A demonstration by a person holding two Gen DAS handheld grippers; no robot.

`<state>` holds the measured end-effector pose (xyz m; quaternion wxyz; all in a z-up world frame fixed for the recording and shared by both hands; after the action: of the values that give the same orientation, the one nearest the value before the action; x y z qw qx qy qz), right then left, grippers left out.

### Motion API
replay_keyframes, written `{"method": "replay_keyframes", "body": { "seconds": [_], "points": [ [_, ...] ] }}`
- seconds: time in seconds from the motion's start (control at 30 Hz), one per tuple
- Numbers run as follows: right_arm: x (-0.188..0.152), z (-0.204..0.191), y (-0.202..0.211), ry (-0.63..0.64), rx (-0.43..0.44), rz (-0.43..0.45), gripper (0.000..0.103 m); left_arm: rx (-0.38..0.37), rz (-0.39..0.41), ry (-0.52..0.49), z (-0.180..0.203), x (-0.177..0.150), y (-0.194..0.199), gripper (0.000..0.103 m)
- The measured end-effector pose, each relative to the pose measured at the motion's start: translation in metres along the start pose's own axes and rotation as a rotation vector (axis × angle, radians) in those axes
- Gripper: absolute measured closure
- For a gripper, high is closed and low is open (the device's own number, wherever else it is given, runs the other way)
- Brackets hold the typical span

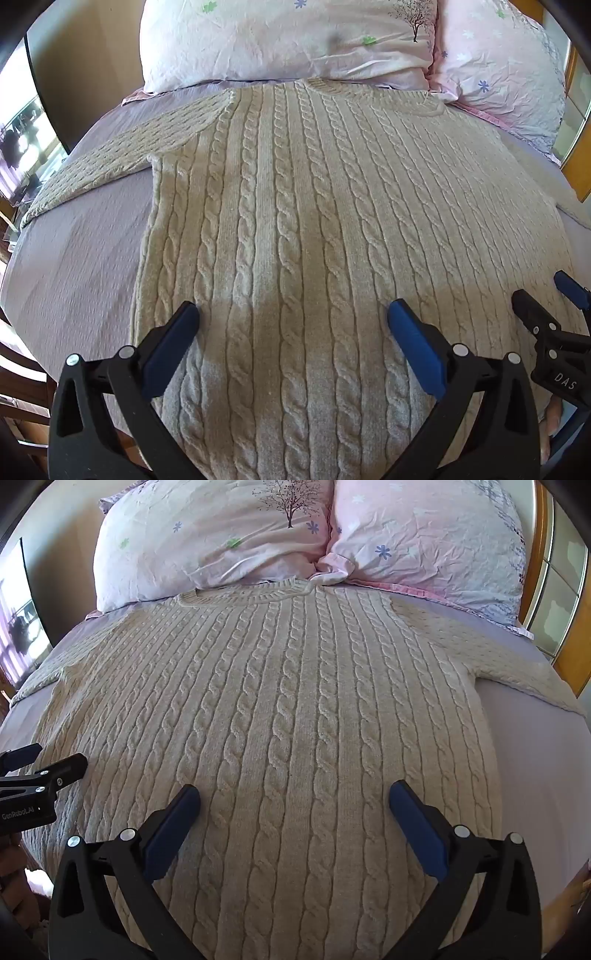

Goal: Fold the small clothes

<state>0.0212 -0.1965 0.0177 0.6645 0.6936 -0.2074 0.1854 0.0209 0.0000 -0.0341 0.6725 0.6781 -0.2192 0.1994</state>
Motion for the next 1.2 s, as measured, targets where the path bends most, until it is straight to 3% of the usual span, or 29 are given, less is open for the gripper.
{"method": "replay_keyframes", "body": {
  "seconds": [1.2],
  "points": [
    [0.0012,-0.0013,-0.0035,-0.019,-0.019,-0.032,0.001,0.000,0.005,0.000,0.0000,0.0002,0.0002,0.002]
  ]
}}
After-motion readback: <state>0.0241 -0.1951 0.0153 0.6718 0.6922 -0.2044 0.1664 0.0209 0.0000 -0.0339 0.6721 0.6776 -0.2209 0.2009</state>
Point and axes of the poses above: each gripper's, at about its wrist camera, not at the fingertips, and y roughly against the way its jaws point, z to its right, x to its top, the point moved 4 cm from there along -y, roughly the way its jaws point, and after that the axes turned 3 degrees about z, right-handed, at the moved point
